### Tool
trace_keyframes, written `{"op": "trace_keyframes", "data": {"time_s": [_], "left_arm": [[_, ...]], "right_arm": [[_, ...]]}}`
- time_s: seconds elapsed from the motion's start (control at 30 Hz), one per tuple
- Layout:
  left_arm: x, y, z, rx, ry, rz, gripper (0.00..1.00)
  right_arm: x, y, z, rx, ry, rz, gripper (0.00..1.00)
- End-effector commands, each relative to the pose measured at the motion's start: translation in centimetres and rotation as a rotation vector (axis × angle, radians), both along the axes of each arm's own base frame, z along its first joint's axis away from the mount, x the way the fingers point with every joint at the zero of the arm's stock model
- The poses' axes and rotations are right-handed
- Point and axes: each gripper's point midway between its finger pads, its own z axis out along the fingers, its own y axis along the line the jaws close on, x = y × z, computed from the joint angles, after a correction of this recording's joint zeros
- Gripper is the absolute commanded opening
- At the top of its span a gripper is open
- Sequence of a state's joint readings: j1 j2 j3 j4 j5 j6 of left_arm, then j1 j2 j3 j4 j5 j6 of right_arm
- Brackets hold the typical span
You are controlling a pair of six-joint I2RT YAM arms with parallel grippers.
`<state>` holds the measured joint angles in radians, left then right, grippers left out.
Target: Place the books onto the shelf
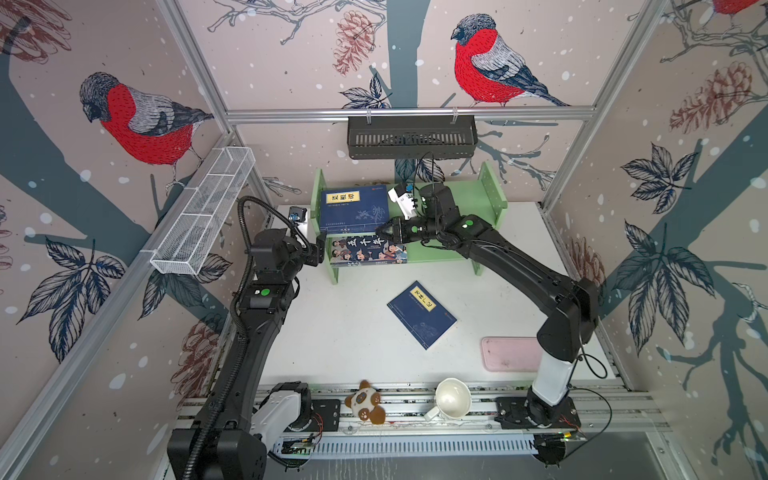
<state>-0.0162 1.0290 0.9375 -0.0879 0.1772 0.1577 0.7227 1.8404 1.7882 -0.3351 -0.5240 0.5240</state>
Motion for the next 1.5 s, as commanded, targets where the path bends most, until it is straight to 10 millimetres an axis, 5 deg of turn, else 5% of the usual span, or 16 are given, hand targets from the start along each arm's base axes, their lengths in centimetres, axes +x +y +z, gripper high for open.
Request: {"op": "trace_keyframes", "data": {"time_s": [0.0,0.53,0.73,0.93,1.1,1.47], "left_arm": [[0.4,0.3,1.5,0.003,-0.056,0.016,0.72],[0.2,0.6,1.5,-0.007,-0.038,0.041,0.72],[-0.9,0.3,2.0,-0.022,-0.016,0.023,0.72],[-3.0,-0.6,2.3,-0.063,0.043,-0.024,0.72],[-6.1,-3.6,0.6,-0.196,0.173,-0.167,0.72],[-11.6,-9.6,-4.6,-0.582,0.447,-0.458,0.72]], "right_arm": [[-0.2,0.1,0.5,0.005,-0.018,0.015,0.20],[-1.5,-2.3,4.0,0.063,-0.078,-0.019,0.25],[-0.2,-4.5,5.2,0.083,-0.106,-0.104,0.30],[-1.2,-7.7,5.4,0.037,-0.148,-0.205,0.38],[-4.2,-11.7,2.5,0.010,-0.096,-0.315,0.40],[-9.1,-20.6,-9.0,-0.104,0.116,-0.693,0.51]]}}
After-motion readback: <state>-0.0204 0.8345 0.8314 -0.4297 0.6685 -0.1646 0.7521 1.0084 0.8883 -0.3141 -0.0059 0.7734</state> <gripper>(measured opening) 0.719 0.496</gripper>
